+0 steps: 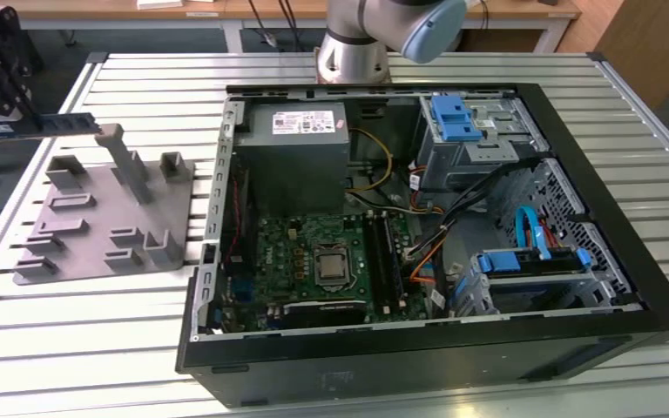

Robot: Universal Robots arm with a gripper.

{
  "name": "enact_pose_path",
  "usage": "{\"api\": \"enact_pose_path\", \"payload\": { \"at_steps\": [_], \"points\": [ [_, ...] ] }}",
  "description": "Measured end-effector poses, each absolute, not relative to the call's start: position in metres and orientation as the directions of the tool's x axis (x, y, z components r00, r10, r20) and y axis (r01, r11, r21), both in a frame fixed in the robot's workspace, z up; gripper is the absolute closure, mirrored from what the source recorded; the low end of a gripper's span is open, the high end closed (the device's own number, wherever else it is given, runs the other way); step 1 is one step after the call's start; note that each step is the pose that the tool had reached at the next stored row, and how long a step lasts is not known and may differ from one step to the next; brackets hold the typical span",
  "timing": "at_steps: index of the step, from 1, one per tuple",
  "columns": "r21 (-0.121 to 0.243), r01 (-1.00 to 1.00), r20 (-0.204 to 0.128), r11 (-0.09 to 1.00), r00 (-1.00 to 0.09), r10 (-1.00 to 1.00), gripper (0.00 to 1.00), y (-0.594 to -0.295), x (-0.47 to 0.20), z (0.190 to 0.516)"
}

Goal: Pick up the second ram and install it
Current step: 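Pick up the second ram and move it above second insertion slot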

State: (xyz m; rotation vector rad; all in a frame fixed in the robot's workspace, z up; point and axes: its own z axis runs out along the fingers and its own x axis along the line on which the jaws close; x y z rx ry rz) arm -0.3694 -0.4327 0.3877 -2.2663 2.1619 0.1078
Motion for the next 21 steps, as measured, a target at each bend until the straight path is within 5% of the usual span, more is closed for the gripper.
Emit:
{"api": "enact_pose_path", "payload": {
  "at_steps": [21],
  "points": [
    [0.044,-0.998,-0.052,-0.048,0.046,-0.998,0.86,-0.433,-0.314,0.388]
  ]
}}
